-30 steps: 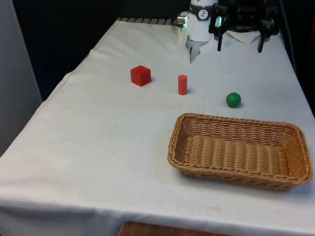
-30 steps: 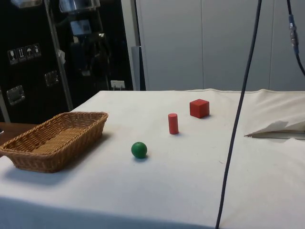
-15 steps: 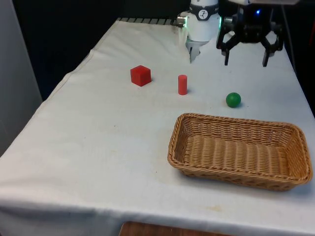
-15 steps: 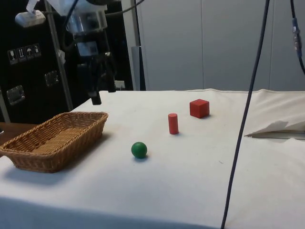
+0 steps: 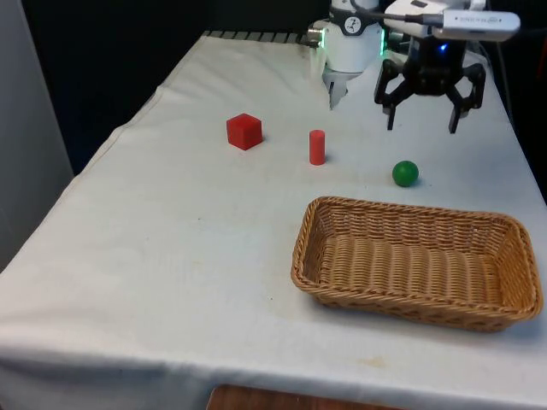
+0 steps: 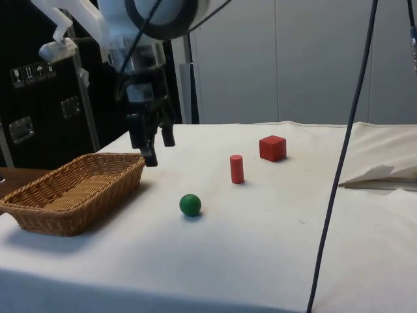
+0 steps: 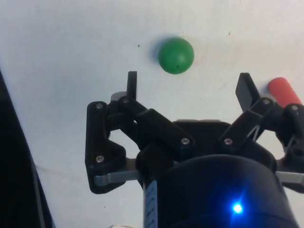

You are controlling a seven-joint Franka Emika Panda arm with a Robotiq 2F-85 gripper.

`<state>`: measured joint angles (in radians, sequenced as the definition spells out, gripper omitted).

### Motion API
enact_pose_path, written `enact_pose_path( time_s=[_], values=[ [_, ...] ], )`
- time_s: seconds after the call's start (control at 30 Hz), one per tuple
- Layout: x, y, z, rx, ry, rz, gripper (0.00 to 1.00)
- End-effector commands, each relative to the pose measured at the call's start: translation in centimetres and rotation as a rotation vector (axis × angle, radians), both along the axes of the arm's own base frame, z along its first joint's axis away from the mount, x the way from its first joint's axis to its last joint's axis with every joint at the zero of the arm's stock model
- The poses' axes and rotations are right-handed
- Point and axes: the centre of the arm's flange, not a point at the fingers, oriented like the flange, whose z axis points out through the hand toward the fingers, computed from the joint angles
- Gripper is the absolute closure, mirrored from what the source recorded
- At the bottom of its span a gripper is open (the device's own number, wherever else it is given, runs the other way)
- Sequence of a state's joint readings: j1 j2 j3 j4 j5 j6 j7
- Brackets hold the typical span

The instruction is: Pick up the object to the left of the cylinder and place it into the basket.

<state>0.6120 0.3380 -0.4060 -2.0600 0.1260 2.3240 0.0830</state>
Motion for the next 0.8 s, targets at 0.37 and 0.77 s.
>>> enact_pose_path(
  time_s=[0.37,0.77],
  values=[
    [-3.5,0.1,-3.3,-0.017,-0.026,0.006,0.0],
    [-6.3,0.0,-6.2,0.001,-0.083,0.01,0.0]
  ],
)
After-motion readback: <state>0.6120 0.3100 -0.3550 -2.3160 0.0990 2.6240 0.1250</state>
